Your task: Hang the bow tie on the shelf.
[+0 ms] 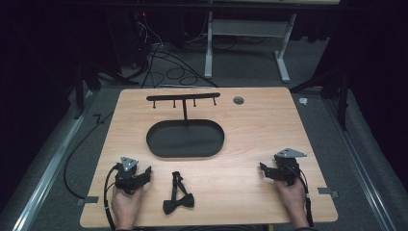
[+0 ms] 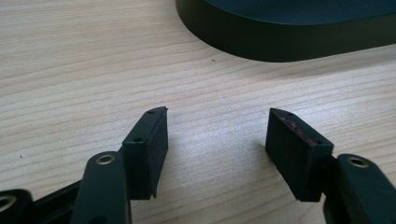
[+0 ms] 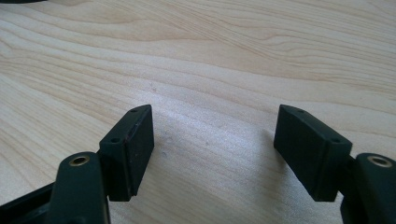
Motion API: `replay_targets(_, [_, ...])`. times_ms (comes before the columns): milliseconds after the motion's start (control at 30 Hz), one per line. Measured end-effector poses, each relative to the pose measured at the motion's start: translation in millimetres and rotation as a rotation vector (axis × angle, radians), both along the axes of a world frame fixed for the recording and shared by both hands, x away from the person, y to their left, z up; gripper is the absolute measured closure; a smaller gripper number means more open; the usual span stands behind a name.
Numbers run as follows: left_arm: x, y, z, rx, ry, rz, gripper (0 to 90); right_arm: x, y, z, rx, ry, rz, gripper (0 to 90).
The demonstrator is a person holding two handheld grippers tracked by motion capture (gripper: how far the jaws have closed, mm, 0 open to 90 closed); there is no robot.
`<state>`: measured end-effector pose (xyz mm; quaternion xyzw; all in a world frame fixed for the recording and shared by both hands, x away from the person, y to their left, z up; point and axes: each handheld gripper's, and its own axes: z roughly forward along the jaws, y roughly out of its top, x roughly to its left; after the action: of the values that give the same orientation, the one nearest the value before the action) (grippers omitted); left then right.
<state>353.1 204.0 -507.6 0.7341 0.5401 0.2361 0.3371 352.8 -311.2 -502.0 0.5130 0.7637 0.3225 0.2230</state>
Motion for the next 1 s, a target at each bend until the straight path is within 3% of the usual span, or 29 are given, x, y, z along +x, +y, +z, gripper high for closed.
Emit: replay_targets(1000, [-0.6,-1.4,0.3,0.006,-0.004,0.007,40.1,0.1,-0.1,0.0,-0.001,0.000,0.001,29.8])
